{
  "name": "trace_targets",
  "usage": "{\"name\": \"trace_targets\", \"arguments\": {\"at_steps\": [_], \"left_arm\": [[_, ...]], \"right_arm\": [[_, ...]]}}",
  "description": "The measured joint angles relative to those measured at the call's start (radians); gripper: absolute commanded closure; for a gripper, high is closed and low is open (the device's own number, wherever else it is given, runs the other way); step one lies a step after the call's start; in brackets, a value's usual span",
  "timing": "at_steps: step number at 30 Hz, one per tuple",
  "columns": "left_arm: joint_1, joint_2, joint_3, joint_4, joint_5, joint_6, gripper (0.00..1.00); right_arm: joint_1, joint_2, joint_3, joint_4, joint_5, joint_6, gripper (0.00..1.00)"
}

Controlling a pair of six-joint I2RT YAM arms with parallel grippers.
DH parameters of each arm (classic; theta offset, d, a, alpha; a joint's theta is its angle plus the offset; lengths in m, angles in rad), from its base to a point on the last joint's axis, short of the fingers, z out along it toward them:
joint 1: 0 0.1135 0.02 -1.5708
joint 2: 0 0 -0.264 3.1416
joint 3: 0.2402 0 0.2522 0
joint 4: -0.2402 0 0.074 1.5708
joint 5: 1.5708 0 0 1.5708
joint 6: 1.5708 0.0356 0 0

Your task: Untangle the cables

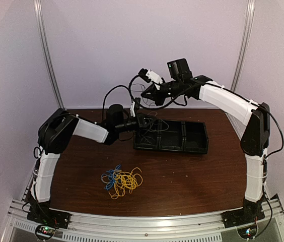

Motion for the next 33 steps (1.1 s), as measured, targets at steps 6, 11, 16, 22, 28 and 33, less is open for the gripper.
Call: {"name": "trace_targets", "arguments": {"at_steps": [6,11,16,22,28,33], "left_arm": [[-0.018,0.000,0.021,0.022,0.034,0.000,1.00],[-0.023,0.000,0.022,0.023,0.032,-0.005,1.00],[-0.023,0.001,0.018,0.027,0.021,-0.016,1.00],[-0.023,0.002,-0.008,0.011,-0.010,-0.012,1.00],[-0.012,0.002,-0.093,0.010,-0.058,-0.005,0.95],[0.008,0.002,-0.140,-0.015,-0.093,0.008,0.71]], "right_arm": [[0.000,-0.031,0.000,0.000,-0.034,0.008,1.00],[0.001,-0.071,0.000,0.013,-0.059,0.025,1.00],[0.001,-0.074,-0.013,0.019,-0.068,0.027,1.00],[0.001,-0.066,-0.024,0.019,-0.081,0.033,1.00],[0.001,-0.037,-0.024,0.029,-0.100,0.050,1.00],[0.001,0.017,-0.016,0.031,-0.111,0.064,1.00]]}}
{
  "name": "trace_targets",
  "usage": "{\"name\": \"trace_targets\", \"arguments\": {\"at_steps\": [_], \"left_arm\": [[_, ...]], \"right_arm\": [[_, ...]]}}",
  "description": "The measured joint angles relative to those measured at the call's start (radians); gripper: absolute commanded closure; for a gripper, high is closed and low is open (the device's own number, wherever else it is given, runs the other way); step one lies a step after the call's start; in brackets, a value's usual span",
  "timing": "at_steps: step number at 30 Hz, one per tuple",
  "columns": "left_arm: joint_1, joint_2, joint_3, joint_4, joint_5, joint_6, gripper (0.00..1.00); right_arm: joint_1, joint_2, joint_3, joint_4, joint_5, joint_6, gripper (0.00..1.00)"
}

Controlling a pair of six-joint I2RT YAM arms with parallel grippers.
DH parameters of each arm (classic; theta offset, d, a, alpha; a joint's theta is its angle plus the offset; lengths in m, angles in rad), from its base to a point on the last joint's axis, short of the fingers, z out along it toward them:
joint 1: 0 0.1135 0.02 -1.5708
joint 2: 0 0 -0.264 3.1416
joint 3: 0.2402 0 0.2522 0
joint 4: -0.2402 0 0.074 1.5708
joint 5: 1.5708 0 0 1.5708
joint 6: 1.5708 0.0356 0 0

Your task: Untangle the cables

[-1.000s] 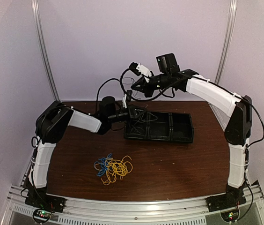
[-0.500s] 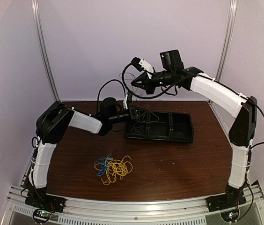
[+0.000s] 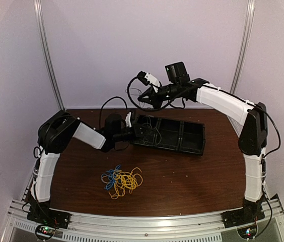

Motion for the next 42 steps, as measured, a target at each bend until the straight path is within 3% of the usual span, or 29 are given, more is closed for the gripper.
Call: {"name": "trace_targets", "arguments": {"at_steps": [9,16,20,25,31,42], "left_arm": [[0.013,-0.058,-0.004,-0.044,-0.012,0.041,0.48],[0.013,-0.254,-0.111,-0.107,-0.037,0.087,0.38],[0.012,-0.370,-0.177,-0.222,-0.113,0.153,0.37],[0.011,-0.375,-0.129,-0.425,-0.269,0.261,0.37],[0.004,-0.250,0.043,-0.643,-0.420,0.355,0.43],[-0.029,-0.179,0.150,-0.785,-0.552,0.396,0.78]], "right_arm": [[-0.002,0.036,-0.019,0.004,0.000,0.005,1.00],[-0.023,0.036,-0.051,0.007,0.001,0.006,1.00],[-0.035,0.036,-0.055,0.008,0.002,0.005,1.00],[-0.041,0.036,-0.078,0.009,0.002,0.005,1.00],[-0.041,0.036,-0.085,0.008,0.002,0.005,1.00],[-0.041,0.028,-0.114,0.010,0.004,0.006,1.00]]}}
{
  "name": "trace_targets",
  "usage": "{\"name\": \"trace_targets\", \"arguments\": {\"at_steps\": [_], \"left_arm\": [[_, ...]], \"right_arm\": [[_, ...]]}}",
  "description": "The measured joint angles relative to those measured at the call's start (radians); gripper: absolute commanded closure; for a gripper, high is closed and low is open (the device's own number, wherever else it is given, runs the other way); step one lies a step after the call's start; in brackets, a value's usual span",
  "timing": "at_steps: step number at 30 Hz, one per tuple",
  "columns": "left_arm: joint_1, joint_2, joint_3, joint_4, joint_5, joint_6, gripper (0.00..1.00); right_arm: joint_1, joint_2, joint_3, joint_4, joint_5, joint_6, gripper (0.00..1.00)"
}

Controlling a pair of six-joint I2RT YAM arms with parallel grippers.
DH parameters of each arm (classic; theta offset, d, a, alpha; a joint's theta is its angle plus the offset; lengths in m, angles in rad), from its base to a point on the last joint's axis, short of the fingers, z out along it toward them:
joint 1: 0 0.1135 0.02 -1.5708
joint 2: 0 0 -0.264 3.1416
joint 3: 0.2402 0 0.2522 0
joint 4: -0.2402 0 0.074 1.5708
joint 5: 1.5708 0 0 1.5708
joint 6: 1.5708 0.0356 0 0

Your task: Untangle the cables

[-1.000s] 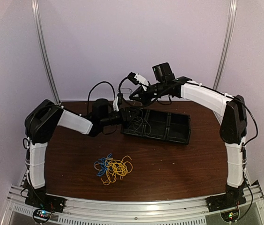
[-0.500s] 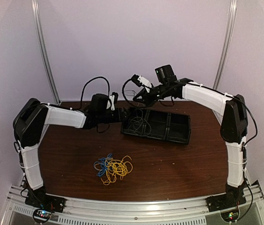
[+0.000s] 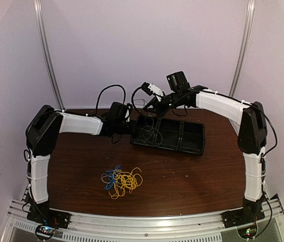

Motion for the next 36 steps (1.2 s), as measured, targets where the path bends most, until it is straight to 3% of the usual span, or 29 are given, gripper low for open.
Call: {"name": "trace_targets", "arguments": {"at_steps": [7,15,22,25,28,31,36], "left_arm": [[-0.019,0.000,0.002,-0.016,-0.039,-0.007,0.95],[-0.056,-0.012,-0.025,0.007,-0.063,-0.028,0.97],[-0.132,-0.129,-0.190,0.030,-0.096,-0.131,0.98],[-0.165,-0.178,-0.262,0.052,-0.099,-0.171,0.90],[-0.192,-0.214,-0.319,0.078,-0.101,-0.201,0.67],[-0.210,-0.253,-0.377,0.095,-0.092,-0.225,0.53],[-0.227,-0.400,-0.514,0.129,-0.095,-0.258,0.43]], "right_arm": [[0.001,-0.039,-0.025,0.002,0.001,0.000,1.00],[0.025,-0.124,-0.061,0.000,0.003,0.000,1.00],[0.072,-0.234,-0.153,-0.012,-0.002,-0.003,1.00],[0.090,-0.277,-0.200,-0.019,-0.006,-0.003,1.00],[0.103,-0.315,-0.247,-0.021,-0.014,-0.003,1.00],[0.105,-0.330,-0.294,-0.037,-0.022,-0.022,1.00],[0.105,-0.260,-0.313,-0.130,-0.018,-0.084,1.00]]}}
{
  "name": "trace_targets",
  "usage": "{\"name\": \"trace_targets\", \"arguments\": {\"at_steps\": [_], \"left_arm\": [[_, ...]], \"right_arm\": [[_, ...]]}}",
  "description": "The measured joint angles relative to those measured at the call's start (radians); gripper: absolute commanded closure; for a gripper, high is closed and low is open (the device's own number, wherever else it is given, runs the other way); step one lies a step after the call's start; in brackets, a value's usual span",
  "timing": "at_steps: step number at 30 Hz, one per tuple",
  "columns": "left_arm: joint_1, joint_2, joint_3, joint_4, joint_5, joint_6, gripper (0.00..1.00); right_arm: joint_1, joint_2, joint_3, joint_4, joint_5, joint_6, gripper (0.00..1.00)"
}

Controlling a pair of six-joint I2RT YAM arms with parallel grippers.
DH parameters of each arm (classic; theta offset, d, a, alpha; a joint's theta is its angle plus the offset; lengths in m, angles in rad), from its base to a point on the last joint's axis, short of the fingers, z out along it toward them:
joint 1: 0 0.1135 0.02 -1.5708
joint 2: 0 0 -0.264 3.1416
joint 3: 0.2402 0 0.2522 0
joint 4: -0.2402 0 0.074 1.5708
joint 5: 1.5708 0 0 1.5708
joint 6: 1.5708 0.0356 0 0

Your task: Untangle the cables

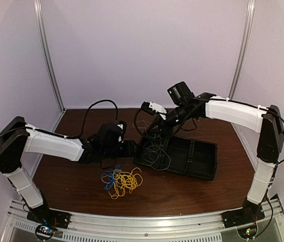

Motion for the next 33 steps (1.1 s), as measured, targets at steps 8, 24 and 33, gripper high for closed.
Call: {"name": "trace_targets", "arguments": {"at_steps": [8,24,33], "left_arm": [[0.000,-0.262,-0.187,0.058,-0.057,-0.032,0.42],[0.000,-0.410,-0.327,0.045,-0.131,-0.074,0.42],[0.000,-0.414,-0.328,0.046,-0.131,-0.074,0.41]], "right_arm": [[0.000,0.137,-0.017,-0.128,0.072,-0.044,1.00],[0.064,0.364,0.188,-0.241,0.293,-0.020,0.95],[0.078,0.332,0.191,-0.320,0.360,-0.023,0.62]]}}
